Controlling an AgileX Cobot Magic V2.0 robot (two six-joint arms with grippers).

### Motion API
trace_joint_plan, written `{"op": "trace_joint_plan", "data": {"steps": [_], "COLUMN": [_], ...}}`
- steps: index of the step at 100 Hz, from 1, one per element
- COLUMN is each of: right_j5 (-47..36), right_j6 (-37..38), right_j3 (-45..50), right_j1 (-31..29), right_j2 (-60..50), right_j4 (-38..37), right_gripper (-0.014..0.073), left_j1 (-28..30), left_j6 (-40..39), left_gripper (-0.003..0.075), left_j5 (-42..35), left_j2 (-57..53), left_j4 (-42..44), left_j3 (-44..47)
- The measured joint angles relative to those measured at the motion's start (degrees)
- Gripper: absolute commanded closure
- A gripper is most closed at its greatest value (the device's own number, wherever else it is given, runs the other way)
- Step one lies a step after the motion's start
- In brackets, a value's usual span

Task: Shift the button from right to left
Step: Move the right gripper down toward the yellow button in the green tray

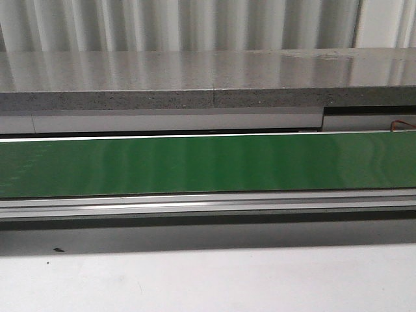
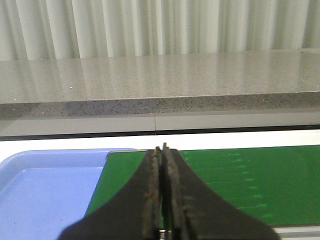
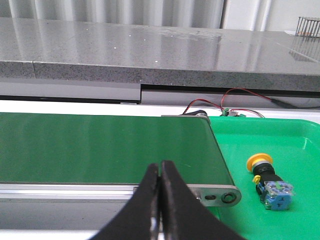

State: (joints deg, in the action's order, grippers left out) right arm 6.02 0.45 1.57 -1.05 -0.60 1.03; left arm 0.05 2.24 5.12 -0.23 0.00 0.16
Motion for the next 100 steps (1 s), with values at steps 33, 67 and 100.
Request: {"op": "trace_joint_plan", "data": {"steps": [33, 67, 100], "right_j5": [0.0, 0.0, 6.18], "right_j6": [0.0, 0.0, 0.0], "right_j3": [0.0, 0.0, -3.12], "right_j1": [0.0, 0.0, 0.0], "right_j2": [0.0, 0.0, 0.0], "right_j4": [0.0, 0.0, 0.0], "right_gripper": [0.0662, 0.0662, 0.0662], "left_j1": [0.0, 0.0, 0.0], "left_j6": [0.0, 0.0, 0.0], "left_gripper": [0.0741, 0.0741, 0.0741], "left_j5": [0.0, 0.0, 0.0], "left_j2": [0.0, 0.0, 0.0], "left_j4": [0.0, 0.0, 0.0], "left_j3": [0.0, 0.0, 0.0]}}
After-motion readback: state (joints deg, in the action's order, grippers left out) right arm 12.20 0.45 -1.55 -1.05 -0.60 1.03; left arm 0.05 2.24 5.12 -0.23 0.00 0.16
